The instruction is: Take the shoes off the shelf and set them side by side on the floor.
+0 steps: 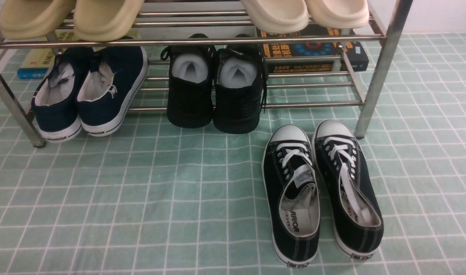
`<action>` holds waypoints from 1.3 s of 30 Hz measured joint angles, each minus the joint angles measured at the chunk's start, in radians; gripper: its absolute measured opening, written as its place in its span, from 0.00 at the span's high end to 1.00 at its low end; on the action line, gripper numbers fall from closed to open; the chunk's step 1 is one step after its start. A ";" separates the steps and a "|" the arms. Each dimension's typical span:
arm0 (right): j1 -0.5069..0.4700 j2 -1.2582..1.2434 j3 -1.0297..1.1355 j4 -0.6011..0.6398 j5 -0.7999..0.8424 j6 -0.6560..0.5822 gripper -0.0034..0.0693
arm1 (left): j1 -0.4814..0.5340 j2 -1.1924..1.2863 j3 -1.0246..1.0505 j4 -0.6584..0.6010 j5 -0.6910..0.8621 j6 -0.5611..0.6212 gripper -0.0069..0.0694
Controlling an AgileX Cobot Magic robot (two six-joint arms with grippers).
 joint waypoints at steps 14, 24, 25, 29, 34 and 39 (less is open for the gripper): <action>0.000 0.000 0.000 0.000 0.001 0.000 0.84 | 0.000 0.000 0.000 0.037 0.007 -0.002 0.59; 0.000 0.000 0.000 0.000 0.001 0.000 0.82 | 0.000 0.000 0.000 0.129 0.031 0.000 0.59; 0.000 0.000 0.000 0.000 0.001 0.000 0.81 | 0.000 0.000 0.000 0.132 0.032 0.000 0.59; 0.000 0.000 0.000 0.000 0.001 0.000 0.81 | 0.000 0.000 0.000 0.138 0.033 0.000 0.59; 0.000 0.000 0.000 0.000 0.001 0.000 0.80 | 0.000 0.000 0.000 0.130 0.033 0.000 0.59; 0.000 0.000 0.000 0.000 0.001 0.000 0.79 | 0.000 0.000 -0.002 -0.051 0.008 0.118 0.59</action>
